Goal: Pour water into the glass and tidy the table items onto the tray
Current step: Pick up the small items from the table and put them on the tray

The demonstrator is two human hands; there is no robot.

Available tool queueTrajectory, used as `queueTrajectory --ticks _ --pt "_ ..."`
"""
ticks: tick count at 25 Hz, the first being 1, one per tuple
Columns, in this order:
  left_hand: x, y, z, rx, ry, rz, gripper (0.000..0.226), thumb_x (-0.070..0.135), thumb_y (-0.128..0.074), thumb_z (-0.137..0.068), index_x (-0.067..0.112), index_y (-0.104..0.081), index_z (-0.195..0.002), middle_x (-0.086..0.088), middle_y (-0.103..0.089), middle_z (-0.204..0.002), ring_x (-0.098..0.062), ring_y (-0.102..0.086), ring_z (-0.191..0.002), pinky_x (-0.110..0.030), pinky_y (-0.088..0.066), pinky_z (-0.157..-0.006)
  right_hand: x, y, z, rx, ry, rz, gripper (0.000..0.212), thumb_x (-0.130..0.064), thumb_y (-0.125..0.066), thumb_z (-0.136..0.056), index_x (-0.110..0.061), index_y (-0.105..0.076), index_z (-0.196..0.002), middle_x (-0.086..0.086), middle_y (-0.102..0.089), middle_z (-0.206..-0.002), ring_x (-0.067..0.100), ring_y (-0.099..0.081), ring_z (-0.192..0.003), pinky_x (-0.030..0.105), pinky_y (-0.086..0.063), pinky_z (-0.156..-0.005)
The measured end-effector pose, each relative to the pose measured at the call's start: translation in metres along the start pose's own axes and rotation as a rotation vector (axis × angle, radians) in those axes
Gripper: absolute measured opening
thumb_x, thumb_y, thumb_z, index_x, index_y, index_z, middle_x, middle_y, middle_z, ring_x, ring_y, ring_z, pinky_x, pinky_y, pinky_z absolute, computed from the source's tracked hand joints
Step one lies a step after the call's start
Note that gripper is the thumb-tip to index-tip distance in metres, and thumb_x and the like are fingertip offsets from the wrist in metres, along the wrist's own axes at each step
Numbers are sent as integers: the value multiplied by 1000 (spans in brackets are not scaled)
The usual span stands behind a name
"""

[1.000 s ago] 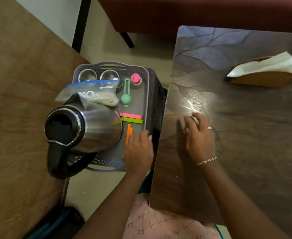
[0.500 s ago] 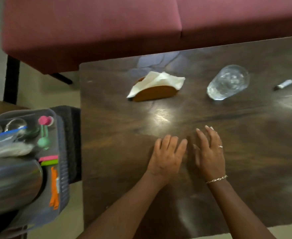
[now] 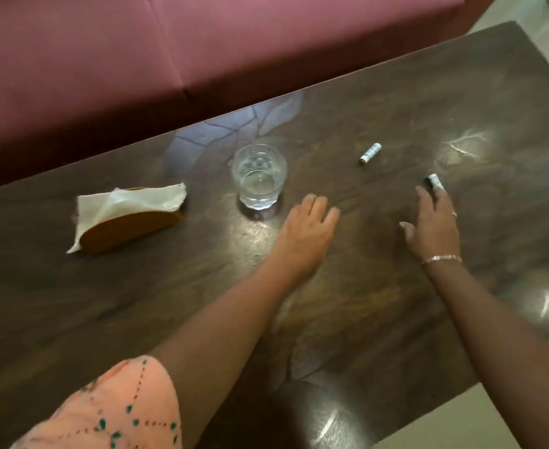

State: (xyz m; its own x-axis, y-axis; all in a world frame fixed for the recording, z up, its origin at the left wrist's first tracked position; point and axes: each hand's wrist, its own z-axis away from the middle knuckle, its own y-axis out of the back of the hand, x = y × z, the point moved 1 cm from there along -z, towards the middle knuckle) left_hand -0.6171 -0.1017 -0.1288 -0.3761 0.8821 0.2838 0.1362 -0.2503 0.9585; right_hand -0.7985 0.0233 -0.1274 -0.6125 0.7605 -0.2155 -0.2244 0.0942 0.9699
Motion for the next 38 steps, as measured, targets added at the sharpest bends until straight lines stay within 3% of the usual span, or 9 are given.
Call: queueTrajectory --ticks 4,10,15,21,24,26,30,34,38 --pt "1 -3 -74 -172 47 -23 53 27 -55 -88 10 -36 -134 -19 -29 -145 -36 -23 -137 -45 -31 -108 25 3 -50 -312 -203 -31 109 -27 -81 -65 -25 -7 -146 21 16 -152 39 8 -140 48 -10 -114" --pt "17 -25 -146 -351 28 -14 71 42 -51 -90 22 -14 -147 -22 5 -154 -36 -1 -143 -44 -13 -116 28 -4 -67 -403 -174 20 116 -30 -82 -61 -25 -2 -146 21 14 -152 42 9 -139 49 -12 -113" --pt "25 -34 -166 -345 63 -57 71 45 -48 -91 0 -26 -141 -23 -13 -152 -36 -13 -140 -44 -18 -115 26 -6 -69 -421 -195 46 121 -27 -83 -62 -14 3 -145 20 15 -152 42 10 -139 50 -13 -113" --pt "31 -22 -103 -95 141 117 16 8 -47 -94 -3 -59 -95 -15 -53 -107 -27 -49 -99 -37 -48 -82 25 -2 -65 -424 -216 30 118 -26 -82 -62 -11 0 -145 17 14 -153 35 9 -141 47 -16 -113" --pt "26 -19 -42 -56 217 181 9 -2 -51 -89 -2 -60 -87 -16 -58 -95 -28 -53 -89 -35 -47 -73 25 -5 -50 -372 -238 -25 101 -26 -76 -71 -9 -9 -145 18 7 -154 32 -2 -142 42 -20 -112" --pt "20 -17 -11 -11 221 172 11 -11 -56 -79 0 -58 -82 -16 -59 -87 -31 -55 -82 -36 -44 -65 21 -14 -23 -212 -170 -38 75 -21 -69 -79 -8 -27 -140 19 -14 -152 37 -29 -133 44 -35 -102" --pt "16 -10 42 17 339 230 21 -4 -49 -81 6 -55 -98 -12 -60 -91 -27 -55 -82 -33 -43 -65 -4 -40 58 266 71 -114 26 5 -61 -74 2 -67 -99 27 -63 -107 41 -64 -88 43 -53 -71" --pt "6 7 117 108 423 296 45 -10 -63 -74 9 -53 -114 -10 -61 -93 -18 -57 -77 -22 -46 -64 -58 -48 131 296 -19 -402 21 2 -51 -77 -1 -70 -86 18 -67 -90 30 -64 -81 20 -41 -73" --pt "-16 30 193 137 539 384 41 -14 -56 -77 12 -56 -108 -8 -52 -90 -19 -53 -66 -35 -53 -51 -133 -41 187 231 2 -607 39 -14 -37 -79 -3 -63 -106 1 -61 -96 10 -52 -87 14 -36 -76"
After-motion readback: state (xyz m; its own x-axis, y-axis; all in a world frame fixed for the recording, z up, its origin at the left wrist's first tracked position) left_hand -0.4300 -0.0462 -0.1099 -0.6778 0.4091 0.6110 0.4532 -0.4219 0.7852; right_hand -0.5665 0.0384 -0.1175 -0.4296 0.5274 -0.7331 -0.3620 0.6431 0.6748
